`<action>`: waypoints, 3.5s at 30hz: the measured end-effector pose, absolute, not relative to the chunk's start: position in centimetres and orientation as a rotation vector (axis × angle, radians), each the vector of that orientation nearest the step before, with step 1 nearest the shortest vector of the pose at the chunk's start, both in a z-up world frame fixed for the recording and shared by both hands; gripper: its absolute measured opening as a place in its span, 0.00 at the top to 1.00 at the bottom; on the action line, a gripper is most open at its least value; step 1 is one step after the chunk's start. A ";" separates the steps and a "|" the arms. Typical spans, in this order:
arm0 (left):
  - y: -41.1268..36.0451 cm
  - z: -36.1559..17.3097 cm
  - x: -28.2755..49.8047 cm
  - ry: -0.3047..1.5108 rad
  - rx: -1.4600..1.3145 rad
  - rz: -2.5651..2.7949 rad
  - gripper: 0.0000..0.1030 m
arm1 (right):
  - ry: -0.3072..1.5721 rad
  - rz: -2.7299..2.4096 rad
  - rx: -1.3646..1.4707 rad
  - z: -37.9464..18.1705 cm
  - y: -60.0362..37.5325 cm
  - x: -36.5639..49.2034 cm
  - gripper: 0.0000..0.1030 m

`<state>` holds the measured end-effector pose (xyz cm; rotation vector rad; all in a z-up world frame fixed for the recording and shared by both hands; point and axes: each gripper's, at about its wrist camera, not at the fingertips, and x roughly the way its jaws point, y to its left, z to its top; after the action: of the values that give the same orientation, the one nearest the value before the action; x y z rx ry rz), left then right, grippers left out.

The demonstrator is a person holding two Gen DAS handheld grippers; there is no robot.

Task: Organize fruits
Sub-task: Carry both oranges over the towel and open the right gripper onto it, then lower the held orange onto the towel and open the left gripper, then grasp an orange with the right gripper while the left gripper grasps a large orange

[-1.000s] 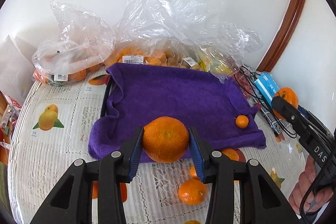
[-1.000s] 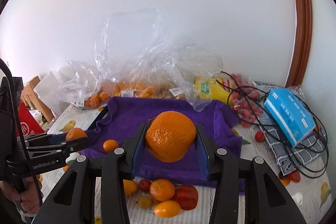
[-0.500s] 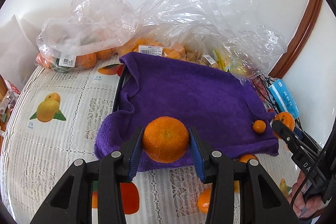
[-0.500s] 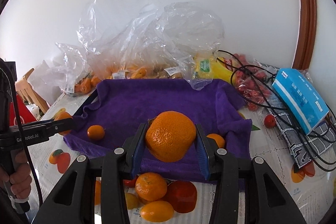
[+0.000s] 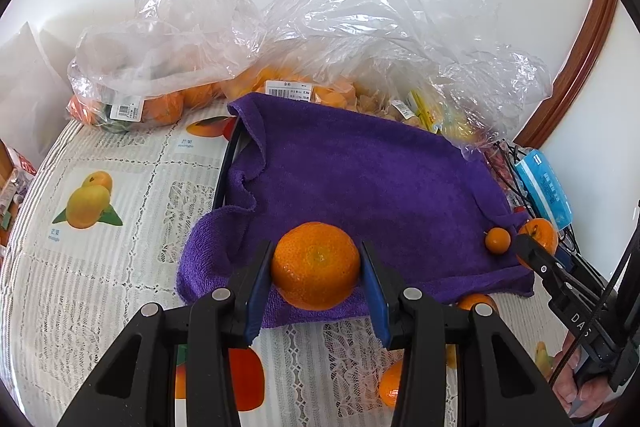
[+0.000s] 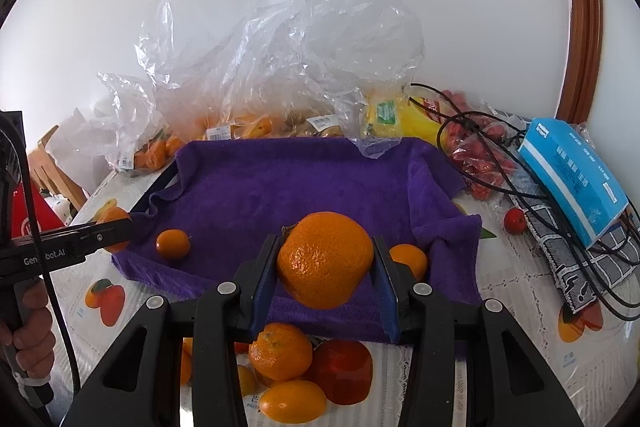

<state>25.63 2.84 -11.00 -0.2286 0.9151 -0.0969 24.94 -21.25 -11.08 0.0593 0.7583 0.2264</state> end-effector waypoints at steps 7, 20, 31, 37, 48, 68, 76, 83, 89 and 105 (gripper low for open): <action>2.8 -10.9 25.7 0.917 -0.231 -0.099 0.61 | 0.774 0.220 0.054 -11.7 -20.9 25.1 0.57; 3.0 -10.8 25.7 0.920 -0.245 -0.101 0.61 | 0.810 0.209 0.030 -13.0 -20.4 25.7 0.57; 3.1 -10.7 25.8 0.926 -0.253 -0.092 0.61 | 0.821 0.199 0.001 -13.4 -20.0 25.8 0.57; 3.1 -10.8 25.9 0.929 -0.252 -0.088 0.61 | 0.815 0.198 -0.006 -13.5 -20.0 25.8 0.57; 3.1 -11.2 26.0 0.937 -0.253 -0.090 0.61 | 0.816 0.204 0.003 -14.4 -19.8 26.0 0.71; -1.5 -12.4 28.4 0.973 -0.229 -0.180 0.61 | 0.718 0.138 -0.006 -11.1 -22.0 24.6 0.70; -3.5 -13.7 29.3 1.002 -0.196 -0.178 0.61 | 0.729 0.142 0.035 -10.6 -23.2 24.5 0.69; -3.4 -13.7 29.0 1.015 -0.191 -0.165 0.56 | 0.748 0.150 0.051 -10.8 -23.5 24.5 0.66; -2.7 -12.1 27.3 0.965 -0.166 -0.138 0.47 | 0.788 0.202 0.069 -11.1 -23.2 24.3 0.65; 1.0 -12.1 22.8 0.947 -0.180 -0.092 0.42 | 0.884 0.282 0.034 -14.8 -21.4 20.1 0.52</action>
<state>22.80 1.04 -12.09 -0.1803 0.9475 -0.0923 20.09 -21.39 -14.75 0.0345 0.8841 0.2817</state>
